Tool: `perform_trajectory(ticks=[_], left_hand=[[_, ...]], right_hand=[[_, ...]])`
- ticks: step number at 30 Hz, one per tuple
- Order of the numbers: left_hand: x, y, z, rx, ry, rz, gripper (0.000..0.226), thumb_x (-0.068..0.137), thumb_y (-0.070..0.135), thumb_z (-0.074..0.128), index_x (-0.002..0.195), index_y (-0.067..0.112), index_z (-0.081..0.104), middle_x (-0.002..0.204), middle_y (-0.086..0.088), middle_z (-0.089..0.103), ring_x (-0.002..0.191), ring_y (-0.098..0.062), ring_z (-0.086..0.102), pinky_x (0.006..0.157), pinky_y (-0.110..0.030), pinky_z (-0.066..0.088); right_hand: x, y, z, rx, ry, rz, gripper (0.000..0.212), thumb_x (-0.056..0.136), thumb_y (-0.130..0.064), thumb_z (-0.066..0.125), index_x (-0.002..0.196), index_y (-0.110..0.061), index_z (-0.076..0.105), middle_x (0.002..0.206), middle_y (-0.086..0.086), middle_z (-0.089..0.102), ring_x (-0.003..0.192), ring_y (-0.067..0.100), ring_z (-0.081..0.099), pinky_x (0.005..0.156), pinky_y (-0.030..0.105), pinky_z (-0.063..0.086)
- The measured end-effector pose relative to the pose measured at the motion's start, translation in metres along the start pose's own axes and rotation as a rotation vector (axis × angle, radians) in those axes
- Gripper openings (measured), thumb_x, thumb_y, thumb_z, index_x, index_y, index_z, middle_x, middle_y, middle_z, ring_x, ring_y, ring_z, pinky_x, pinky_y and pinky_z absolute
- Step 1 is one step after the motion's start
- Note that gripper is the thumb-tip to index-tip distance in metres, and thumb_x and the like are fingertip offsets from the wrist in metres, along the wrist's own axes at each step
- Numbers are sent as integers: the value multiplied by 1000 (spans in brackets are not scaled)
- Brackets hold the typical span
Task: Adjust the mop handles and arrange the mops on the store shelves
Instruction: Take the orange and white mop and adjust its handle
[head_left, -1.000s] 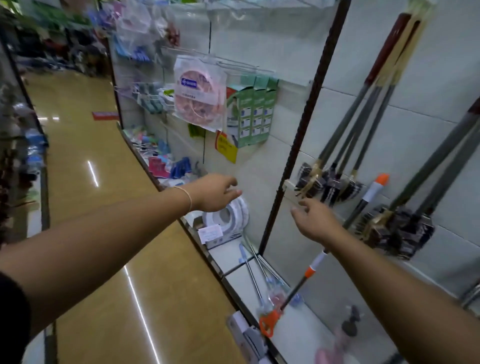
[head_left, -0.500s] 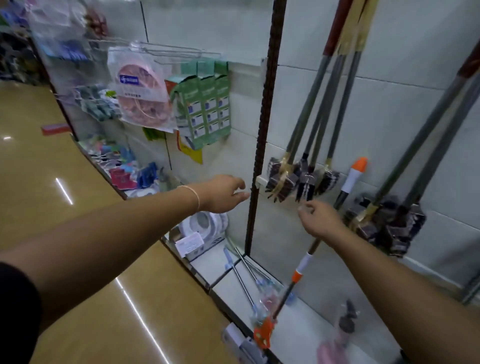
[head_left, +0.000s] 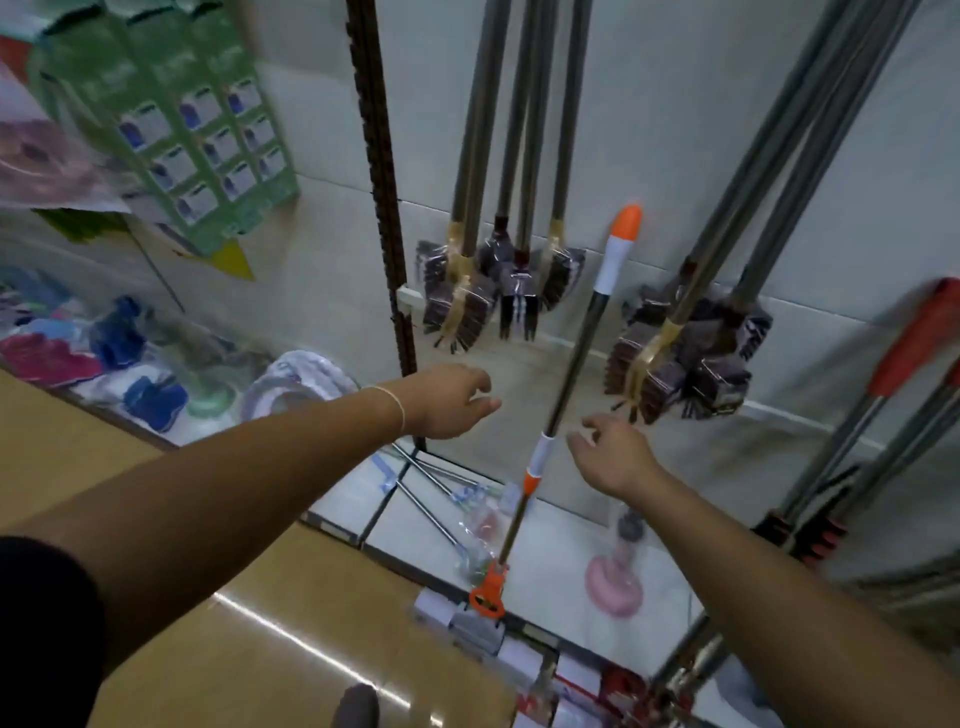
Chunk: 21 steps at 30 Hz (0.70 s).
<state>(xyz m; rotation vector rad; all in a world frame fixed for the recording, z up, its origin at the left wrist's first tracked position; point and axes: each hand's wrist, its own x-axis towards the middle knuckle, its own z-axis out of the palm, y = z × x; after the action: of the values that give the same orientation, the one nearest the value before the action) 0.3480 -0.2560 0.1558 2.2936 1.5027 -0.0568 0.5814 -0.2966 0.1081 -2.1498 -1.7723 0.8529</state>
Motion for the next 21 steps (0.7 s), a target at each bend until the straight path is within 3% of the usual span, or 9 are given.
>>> perform_trajectory(ticks=[5, 10, 14, 21], left_hand=[[49, -13, 46, -64, -72, 84, 46, 101, 43, 41, 131, 10, 53, 127, -17, 60, 115, -31, 55, 95, -34, 42], [96, -32, 101, -182, -92, 59, 44, 101, 37, 46, 134, 8, 52, 129, -18, 60, 117, -32, 56, 97, -35, 45], [119, -45, 139, -249, -102, 38, 44, 100, 33, 47, 136, 7, 50, 130, -18, 59, 119, -30, 56, 99, -35, 44], [150, -64, 175, -307, -123, 0, 45, 100, 32, 48, 138, 8, 48, 131, -16, 59, 118, -28, 56, 100, -34, 42]], right_hand=[[16, 33, 43, 11, -28, 152, 54, 95, -48, 52, 138, -15, 54, 137, 10, 60, 125, 29, 56, 105, 38, 44], [39, 38, 83, 7, -69, 208, 49, 100, -37, 52, 139, -8, 52, 136, 13, 60, 125, 27, 56, 105, 28, 35], [70, 38, 108, 24, -105, 231, 55, 100, -40, 50, 144, -7, 47, 142, 14, 55, 130, 28, 52, 106, 30, 37], [142, 31, 126, 262, 63, 307, 58, 96, -36, 59, 142, -6, 42, 137, 18, 56, 125, 36, 54, 105, 44, 45]])
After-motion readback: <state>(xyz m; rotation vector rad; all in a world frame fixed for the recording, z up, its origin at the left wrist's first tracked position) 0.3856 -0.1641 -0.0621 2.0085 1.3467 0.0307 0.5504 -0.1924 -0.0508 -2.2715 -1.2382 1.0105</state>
